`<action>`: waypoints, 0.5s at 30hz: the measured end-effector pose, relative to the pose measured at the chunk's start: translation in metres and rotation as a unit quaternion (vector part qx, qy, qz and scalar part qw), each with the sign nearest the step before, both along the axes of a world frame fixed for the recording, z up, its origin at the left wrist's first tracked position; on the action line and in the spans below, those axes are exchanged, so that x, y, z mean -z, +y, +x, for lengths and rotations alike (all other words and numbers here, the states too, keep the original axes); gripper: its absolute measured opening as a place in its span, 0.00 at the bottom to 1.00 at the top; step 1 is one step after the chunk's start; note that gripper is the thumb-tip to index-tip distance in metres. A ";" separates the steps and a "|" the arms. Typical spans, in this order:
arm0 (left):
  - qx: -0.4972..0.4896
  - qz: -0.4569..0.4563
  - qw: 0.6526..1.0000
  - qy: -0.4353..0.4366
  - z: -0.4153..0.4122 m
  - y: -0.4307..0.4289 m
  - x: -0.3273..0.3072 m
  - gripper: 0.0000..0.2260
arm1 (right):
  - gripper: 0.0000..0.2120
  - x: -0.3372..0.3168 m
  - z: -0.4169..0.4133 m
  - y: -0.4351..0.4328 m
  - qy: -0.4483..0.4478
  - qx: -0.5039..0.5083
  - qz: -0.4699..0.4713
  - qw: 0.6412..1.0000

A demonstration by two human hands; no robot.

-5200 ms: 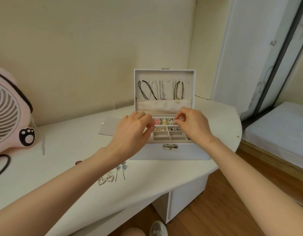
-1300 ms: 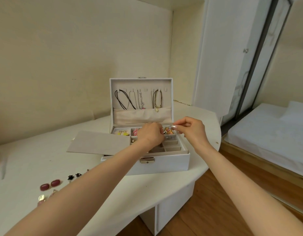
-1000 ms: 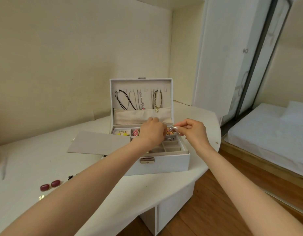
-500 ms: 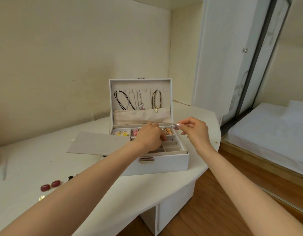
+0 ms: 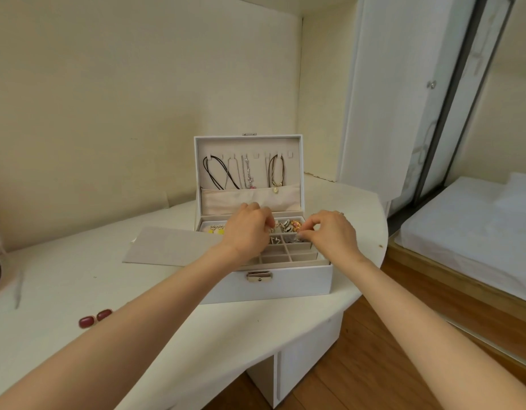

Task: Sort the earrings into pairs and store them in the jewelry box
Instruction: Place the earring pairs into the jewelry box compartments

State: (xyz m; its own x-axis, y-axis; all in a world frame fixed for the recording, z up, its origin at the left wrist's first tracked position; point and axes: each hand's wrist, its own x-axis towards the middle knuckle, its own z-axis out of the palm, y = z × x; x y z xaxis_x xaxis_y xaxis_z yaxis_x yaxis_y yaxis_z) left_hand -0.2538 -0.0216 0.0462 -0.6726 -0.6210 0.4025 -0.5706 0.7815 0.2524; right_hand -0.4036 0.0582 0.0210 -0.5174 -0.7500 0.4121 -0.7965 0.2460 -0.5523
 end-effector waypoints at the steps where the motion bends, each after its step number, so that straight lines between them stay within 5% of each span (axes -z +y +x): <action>1: 0.002 -0.002 1.000 0.002 0.001 0.000 0.001 0.13 | 0.02 -0.001 0.001 -0.001 0.031 0.010 0.012 0.999; 4: 0.010 -0.002 1.000 0.003 0.004 0.002 0.001 0.12 | 0.02 -0.004 0.001 -0.004 0.094 0.028 0.054 0.994; 15: 0.038 -0.014 0.999 -0.034 0.009 0.010 0.000 0.15 | 0.18 -0.008 0.007 0.012 0.094 -0.006 0.096 0.991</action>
State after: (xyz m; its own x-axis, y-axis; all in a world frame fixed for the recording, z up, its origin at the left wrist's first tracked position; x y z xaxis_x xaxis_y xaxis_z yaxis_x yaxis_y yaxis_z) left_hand -0.2450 -0.0114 0.0462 -0.7442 -0.5563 0.3697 -0.5244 0.8294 0.1926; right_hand -0.3968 0.0699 0.0291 -0.4365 -0.8292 0.3491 -0.8840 0.3231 -0.3379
